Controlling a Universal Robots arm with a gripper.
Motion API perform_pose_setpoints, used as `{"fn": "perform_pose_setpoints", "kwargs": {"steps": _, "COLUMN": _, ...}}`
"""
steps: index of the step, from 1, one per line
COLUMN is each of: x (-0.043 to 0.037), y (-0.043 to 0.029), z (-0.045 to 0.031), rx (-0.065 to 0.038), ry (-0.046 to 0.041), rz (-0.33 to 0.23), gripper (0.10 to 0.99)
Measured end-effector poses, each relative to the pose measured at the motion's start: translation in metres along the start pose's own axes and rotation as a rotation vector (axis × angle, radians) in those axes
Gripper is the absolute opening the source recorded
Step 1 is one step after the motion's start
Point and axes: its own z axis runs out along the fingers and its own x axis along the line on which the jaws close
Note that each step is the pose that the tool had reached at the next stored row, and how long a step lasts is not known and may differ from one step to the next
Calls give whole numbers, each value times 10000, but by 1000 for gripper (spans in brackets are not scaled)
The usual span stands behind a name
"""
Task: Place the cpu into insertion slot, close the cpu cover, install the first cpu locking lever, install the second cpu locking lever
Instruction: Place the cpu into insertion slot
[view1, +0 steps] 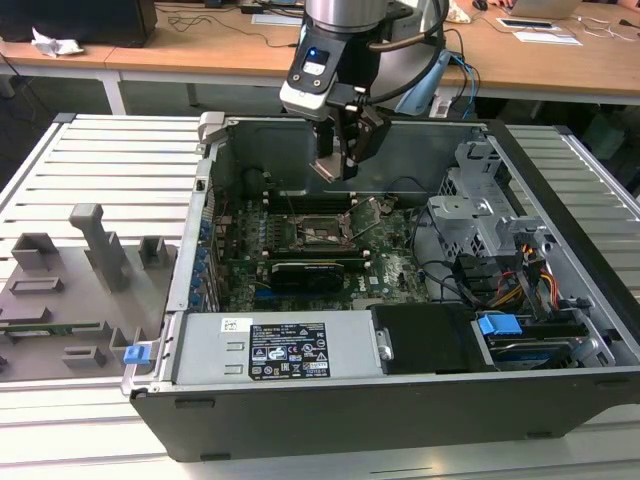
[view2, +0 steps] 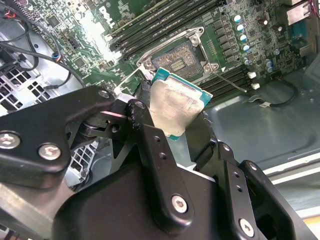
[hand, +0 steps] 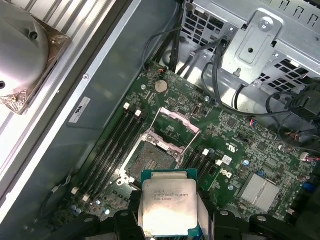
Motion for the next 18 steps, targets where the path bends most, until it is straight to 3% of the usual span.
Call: {"fn": "perform_pose_setpoints", "kwargs": {"steps": 18, "x": -1, "y": -4, "z": 46, "rx": 23, "ry": -4, "rz": 270, "gripper": 525}}
